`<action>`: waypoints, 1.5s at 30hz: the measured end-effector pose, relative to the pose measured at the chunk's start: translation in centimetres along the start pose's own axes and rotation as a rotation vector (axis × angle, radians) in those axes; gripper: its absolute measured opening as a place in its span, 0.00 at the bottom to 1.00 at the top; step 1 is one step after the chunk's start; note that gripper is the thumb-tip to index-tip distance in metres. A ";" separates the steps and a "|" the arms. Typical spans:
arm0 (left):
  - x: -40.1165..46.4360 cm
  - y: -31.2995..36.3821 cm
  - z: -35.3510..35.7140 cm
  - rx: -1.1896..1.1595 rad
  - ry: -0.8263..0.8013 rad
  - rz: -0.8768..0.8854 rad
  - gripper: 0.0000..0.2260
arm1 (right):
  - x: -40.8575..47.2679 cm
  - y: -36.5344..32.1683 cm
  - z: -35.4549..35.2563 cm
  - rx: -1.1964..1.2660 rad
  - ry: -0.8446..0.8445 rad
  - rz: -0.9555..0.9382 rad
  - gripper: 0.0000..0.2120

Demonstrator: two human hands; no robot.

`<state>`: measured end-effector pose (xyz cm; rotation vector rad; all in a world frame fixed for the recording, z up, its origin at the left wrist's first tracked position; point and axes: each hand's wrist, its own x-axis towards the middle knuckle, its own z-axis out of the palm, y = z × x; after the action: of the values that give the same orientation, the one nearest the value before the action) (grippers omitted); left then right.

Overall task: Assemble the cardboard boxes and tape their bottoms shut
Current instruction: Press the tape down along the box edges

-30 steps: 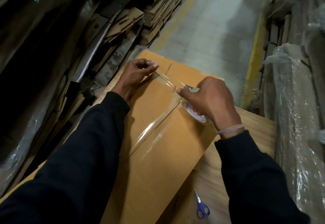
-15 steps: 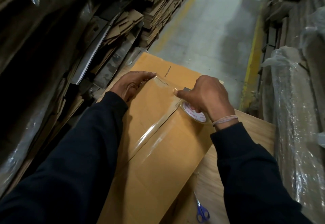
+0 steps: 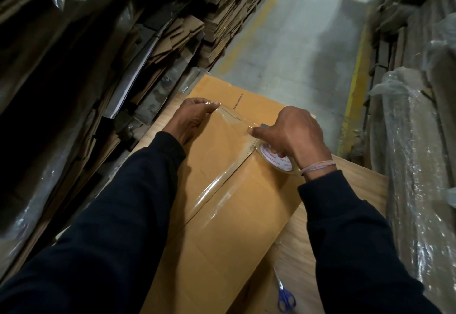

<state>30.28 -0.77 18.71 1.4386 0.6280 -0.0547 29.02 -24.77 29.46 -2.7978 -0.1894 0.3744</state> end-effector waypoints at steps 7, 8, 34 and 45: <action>-0.1 0.2 -0.6 0.450 0.155 -0.030 0.07 | 0.0 0.2 -0.1 0.021 -0.007 0.028 0.27; -0.1 0.3 -0.3 0.475 0.218 0.041 0.06 | 0.1 0.1 -0.1 0.016 -0.006 0.029 0.27; -2.9 -1.0 1.5 0.923 0.215 0.615 0.21 | -2.5 7.1 -0.9 0.706 -0.152 -0.202 0.18; -2.1 -1.7 1.2 0.957 0.237 0.687 0.21 | -4.1 9.5 -2.3 0.464 -0.073 -0.072 0.20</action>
<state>28.27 -2.86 18.11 2.5537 0.2477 0.4135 26.58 -35.04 29.50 -2.3177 -0.1909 0.4399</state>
